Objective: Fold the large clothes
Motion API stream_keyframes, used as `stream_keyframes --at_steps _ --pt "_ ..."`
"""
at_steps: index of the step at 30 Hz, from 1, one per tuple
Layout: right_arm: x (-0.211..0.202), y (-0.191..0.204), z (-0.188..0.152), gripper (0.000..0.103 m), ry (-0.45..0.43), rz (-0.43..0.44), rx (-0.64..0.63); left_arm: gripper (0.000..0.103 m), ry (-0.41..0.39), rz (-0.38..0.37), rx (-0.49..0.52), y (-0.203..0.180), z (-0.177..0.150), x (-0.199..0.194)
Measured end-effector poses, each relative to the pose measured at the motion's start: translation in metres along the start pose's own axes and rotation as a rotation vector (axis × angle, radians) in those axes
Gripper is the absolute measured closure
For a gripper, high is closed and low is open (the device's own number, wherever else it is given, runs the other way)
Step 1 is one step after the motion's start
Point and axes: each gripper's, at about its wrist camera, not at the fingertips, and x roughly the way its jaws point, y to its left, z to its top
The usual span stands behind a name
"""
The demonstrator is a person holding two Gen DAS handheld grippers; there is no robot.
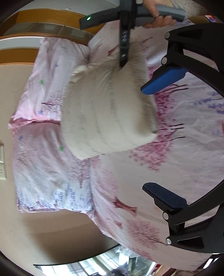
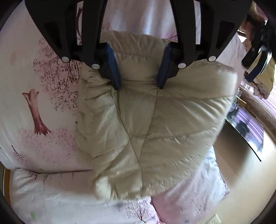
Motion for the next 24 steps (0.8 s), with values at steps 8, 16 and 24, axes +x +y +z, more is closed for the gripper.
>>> stream_keyframes --at_steps 8,16,24 --pt "-0.052 0.03 -0.02 0.007 -0.163 -0.132 -0.087 0.001 0.062 0.05 -0.004 -0.002 -0.024 0.005" --pt "-0.09 0.046 -0.061 0.002 -0.223 -0.172 -0.122 0.001 0.101 0.1 0.045 -0.018 -0.037 0.007" --pt "-0.082 0.053 -0.085 0.002 -0.1 -0.228 -0.139 0.001 0.195 0.065 0.041 -0.027 -0.047 0.014"
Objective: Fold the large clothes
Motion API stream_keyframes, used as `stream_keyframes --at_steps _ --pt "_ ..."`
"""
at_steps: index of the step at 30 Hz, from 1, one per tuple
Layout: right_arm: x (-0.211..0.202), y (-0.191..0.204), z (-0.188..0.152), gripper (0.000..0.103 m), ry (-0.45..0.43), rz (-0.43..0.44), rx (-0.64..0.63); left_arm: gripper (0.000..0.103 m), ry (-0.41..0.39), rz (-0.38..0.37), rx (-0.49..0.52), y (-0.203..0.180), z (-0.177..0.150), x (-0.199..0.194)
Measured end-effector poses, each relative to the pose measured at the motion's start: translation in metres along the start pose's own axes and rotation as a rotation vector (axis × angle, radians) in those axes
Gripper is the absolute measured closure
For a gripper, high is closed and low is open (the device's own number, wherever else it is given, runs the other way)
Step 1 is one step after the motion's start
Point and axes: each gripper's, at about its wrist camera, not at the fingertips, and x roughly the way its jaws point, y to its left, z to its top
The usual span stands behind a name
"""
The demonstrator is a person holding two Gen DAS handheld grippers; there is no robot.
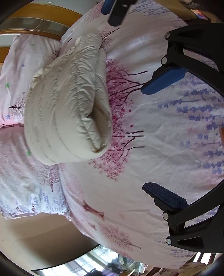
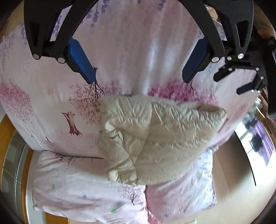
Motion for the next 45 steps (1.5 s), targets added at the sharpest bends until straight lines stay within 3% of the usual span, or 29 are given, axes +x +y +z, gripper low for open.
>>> stream_keyframes --at_steps 14,45 --pt "0.03 0.002 -0.016 0.002 0.167 -0.058 -0.029 0.001 0.075 -0.008 -0.022 0.004 -0.001 0.012" --pt "0.03 0.002 -0.016 0.002 0.165 -0.063 -0.035 0.001 0.08 -0.018 -0.038 0.007 0.0 0.017"
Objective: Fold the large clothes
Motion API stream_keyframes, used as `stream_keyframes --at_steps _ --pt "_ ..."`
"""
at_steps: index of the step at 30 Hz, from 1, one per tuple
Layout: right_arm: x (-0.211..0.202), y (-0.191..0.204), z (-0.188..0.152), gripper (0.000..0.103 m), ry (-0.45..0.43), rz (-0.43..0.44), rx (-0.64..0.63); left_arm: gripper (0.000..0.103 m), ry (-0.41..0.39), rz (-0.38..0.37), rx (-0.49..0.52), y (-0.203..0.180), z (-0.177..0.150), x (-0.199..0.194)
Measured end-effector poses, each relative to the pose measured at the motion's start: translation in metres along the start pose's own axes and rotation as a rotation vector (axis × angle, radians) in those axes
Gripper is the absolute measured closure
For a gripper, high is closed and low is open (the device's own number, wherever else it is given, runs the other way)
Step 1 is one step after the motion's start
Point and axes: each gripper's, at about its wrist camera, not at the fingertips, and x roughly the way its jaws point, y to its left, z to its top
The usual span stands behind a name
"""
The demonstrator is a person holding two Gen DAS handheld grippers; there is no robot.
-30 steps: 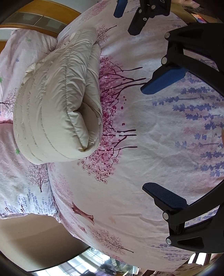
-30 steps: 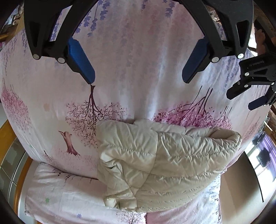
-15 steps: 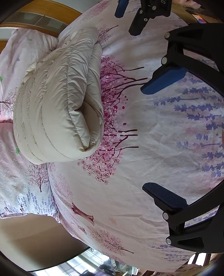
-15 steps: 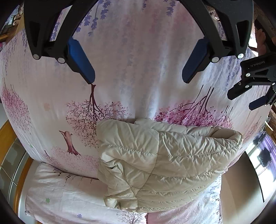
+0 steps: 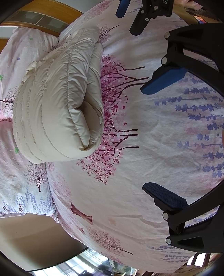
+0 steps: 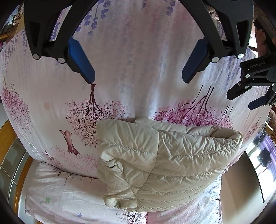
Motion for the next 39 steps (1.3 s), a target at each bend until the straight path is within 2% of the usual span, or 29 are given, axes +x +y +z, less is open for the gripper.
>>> stream_keyframes --at_steps 39 --pt "0.0022 0.0012 0.0025 0.002 0.006 0.003 -0.008 0.001 0.01 -0.005 -0.004 -0.0008 0.0025 0.007"
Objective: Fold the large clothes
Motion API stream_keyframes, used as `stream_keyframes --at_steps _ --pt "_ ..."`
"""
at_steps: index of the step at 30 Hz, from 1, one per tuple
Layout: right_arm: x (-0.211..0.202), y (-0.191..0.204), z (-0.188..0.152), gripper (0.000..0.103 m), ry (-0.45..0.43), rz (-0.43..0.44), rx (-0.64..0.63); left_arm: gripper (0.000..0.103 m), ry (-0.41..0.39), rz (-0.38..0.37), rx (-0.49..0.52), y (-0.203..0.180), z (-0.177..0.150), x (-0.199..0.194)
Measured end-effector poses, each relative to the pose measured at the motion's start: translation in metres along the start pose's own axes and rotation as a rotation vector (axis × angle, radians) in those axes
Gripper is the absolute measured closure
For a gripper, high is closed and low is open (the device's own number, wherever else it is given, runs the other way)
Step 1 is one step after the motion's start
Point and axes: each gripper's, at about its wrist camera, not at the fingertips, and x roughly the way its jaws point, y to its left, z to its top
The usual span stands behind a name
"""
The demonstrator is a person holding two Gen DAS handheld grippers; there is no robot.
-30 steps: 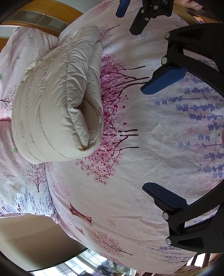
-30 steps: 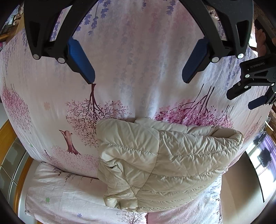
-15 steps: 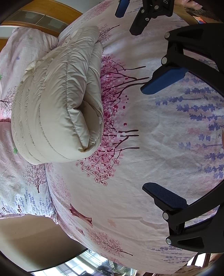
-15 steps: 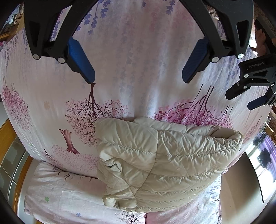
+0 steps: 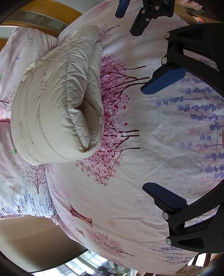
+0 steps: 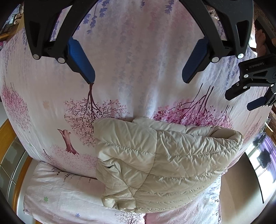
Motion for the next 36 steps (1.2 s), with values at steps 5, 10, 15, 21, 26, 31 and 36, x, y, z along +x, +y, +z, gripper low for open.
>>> stream_keyframes --at_steps 5,10,15,21,26,31,36 --pt "0.0014 0.0003 0.0 0.002 0.002 0.0 0.0 0.001 0.002 0.001 -0.001 0.0001 0.0005 0.0007" --pt "0.0017 0.0008 0.0 0.002 0.002 -0.001 0.0 0.001 0.007 -0.006 -0.008 -0.0001 0.0 0.0021" --pt "0.0022 0.0004 0.0003 0.002 0.002 0.0 -0.001 0.001 0.01 -0.011 -0.011 0.0005 0.0 0.004" --pt "0.0033 0.0004 -0.0002 0.002 0.003 0.004 0.0 0.001 0.01 -0.014 -0.009 0.0009 0.0006 0.0055" --pt "0.0037 0.0004 -0.0003 0.002 0.004 0.006 0.001 0.001 0.013 -0.016 -0.013 0.0012 0.0007 0.0067" --pt "0.0055 0.0011 -0.0004 0.002 0.007 0.01 0.005 0.001 0.009 -0.017 -0.013 0.0019 0.0009 0.0079" --pt "0.0058 0.0013 -0.0004 0.002 0.008 0.012 0.005 0.001 0.002 -0.013 -0.002 -0.0001 0.001 0.0062"
